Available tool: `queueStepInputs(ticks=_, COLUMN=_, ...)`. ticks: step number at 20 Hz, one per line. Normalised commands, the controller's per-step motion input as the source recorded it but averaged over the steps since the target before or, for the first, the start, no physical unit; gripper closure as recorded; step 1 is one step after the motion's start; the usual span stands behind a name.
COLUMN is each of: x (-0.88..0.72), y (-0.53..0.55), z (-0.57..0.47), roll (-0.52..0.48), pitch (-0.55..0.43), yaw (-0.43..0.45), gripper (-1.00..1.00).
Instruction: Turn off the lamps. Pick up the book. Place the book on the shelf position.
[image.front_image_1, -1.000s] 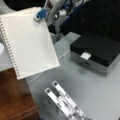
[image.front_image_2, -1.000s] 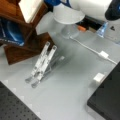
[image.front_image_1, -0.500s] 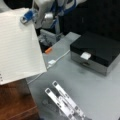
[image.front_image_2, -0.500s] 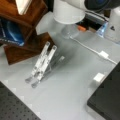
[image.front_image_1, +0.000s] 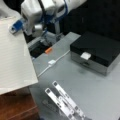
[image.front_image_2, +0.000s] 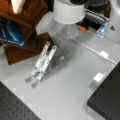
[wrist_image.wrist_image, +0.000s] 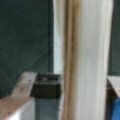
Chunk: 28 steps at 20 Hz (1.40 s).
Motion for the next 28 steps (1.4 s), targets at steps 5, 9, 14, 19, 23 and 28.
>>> queueStepInputs(ticks=5, x=-0.53, y=-0.15, z=-0.07, roll=-0.017, pitch=0.021, yaw=0.34, gripper=1.0)
queueStepInputs(ticks=9, x=-0.47, y=-0.07, z=-0.14, roll=0.014, pitch=-0.021, yaw=0.288, gripper=1.0)
queueStepInputs(ticks=14, x=-0.37, y=-0.1, z=-0.16, roll=0.035, pitch=-0.092, yaw=0.261, gripper=1.0)
queueStepInputs(ticks=19, x=-0.3, y=-0.15, z=-0.11, roll=0.029, pitch=-0.15, yaw=0.246, gripper=1.0)
queueStepInputs(ticks=23, x=-0.27, y=-0.11, z=-0.11, roll=-0.009, pitch=-0.161, yaw=0.209, gripper=1.0)
queueStepInputs(ticks=28, x=-0.27, y=-0.06, z=-0.12, roll=-0.009, pitch=-0.135, yaw=0.171, gripper=1.0)
